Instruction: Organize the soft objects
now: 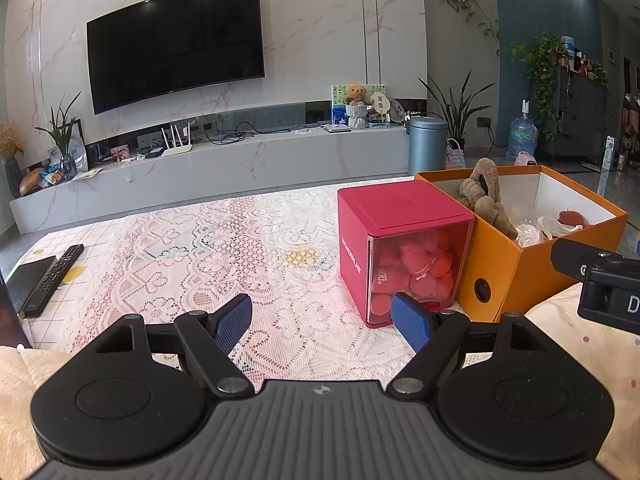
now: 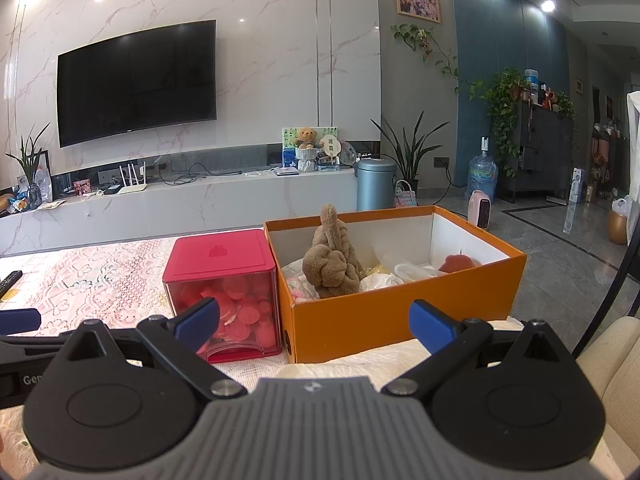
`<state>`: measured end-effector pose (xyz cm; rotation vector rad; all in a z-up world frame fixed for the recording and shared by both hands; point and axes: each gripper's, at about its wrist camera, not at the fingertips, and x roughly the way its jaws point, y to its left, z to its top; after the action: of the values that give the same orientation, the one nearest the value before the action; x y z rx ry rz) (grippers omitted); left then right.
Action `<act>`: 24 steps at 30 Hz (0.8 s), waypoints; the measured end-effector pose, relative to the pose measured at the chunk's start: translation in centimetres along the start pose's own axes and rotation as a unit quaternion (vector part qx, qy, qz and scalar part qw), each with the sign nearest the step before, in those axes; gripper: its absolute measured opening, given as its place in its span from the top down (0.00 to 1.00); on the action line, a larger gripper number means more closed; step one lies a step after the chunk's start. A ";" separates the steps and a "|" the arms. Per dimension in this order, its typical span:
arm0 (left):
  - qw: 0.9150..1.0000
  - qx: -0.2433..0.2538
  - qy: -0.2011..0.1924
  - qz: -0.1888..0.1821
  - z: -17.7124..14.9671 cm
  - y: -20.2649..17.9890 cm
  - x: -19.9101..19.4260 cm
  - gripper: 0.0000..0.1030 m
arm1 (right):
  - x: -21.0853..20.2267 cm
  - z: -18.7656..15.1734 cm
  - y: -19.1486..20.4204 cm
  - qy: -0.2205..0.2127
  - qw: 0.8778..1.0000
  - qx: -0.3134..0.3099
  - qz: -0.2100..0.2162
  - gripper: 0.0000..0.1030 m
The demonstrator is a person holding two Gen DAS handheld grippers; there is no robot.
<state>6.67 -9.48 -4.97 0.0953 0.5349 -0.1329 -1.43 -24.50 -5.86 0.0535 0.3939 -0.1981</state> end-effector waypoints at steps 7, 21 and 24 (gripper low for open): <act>1.000 0.002 -0.001 0.000 0.0 -0.1 -0.1 0.10 | 0.0 0.0 0.0 0.001 1.000 0.001 -0.001 0.04; 1.000 0.002 0.001 0.002 0.0 -0.1 0.0 0.10 | 0.0 -0.1 0.1 0.003 1.000 0.002 -0.003 0.04; 1.000 0.001 0.002 0.002 0.0 -0.1 0.0 0.10 | 0.0 -0.1 0.1 0.003 1.000 0.002 -0.003 0.04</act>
<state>6.67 -9.53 -4.96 0.0995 0.5377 -0.1295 -1.43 -24.39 -5.94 0.0560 0.3991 -0.2044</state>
